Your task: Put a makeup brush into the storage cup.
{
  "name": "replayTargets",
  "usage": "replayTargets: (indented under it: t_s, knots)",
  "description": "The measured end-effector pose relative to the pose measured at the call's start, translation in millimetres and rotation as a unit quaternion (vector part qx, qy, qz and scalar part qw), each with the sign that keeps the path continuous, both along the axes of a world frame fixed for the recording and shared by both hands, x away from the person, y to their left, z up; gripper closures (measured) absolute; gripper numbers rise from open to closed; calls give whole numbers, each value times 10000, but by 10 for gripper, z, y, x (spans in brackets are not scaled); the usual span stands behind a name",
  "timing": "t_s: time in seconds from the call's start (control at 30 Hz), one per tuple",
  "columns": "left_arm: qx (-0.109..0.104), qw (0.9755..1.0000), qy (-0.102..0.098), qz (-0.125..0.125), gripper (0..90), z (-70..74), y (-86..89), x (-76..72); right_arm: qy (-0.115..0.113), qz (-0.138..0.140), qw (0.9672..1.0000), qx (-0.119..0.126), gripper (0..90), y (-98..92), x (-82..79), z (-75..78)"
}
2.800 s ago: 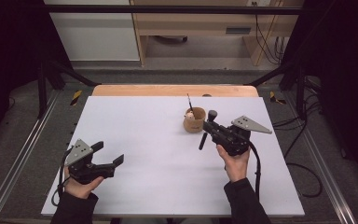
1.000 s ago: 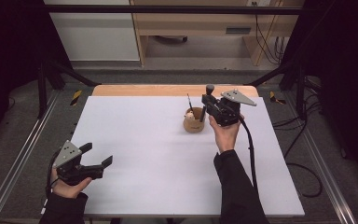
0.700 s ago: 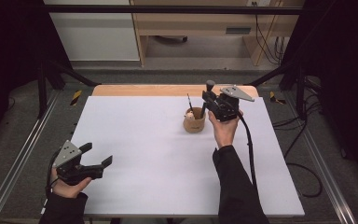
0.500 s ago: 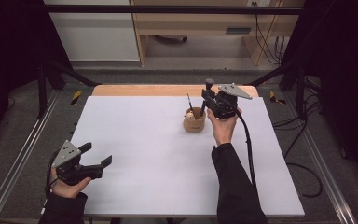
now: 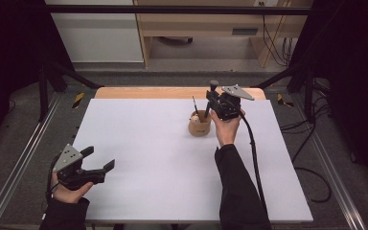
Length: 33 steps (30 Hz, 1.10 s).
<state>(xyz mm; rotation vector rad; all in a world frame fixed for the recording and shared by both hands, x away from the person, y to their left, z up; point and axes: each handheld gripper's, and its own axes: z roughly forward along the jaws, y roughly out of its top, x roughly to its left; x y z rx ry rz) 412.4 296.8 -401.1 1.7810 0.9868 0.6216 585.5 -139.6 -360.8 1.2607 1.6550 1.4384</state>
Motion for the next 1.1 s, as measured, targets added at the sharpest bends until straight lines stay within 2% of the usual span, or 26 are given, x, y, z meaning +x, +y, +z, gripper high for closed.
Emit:
replayTargets:
  t_s: [0.5, 0.97, 1.1]
  knots:
    - [15, 10000, -28, -47, 73, 2, 10, -3, 140, -36, 9999, 40, 772, 16, 98, -100]
    - [-6, 9997, -85, -208, 72, 1, 13, -11, 264, -35, 9996, -85, 772, 68, 161, -215]
    - [46, 9996, -88, -250, 72, 1, 13, -11, 305, -11, 9995, -129, 771, 89, 166, -239]
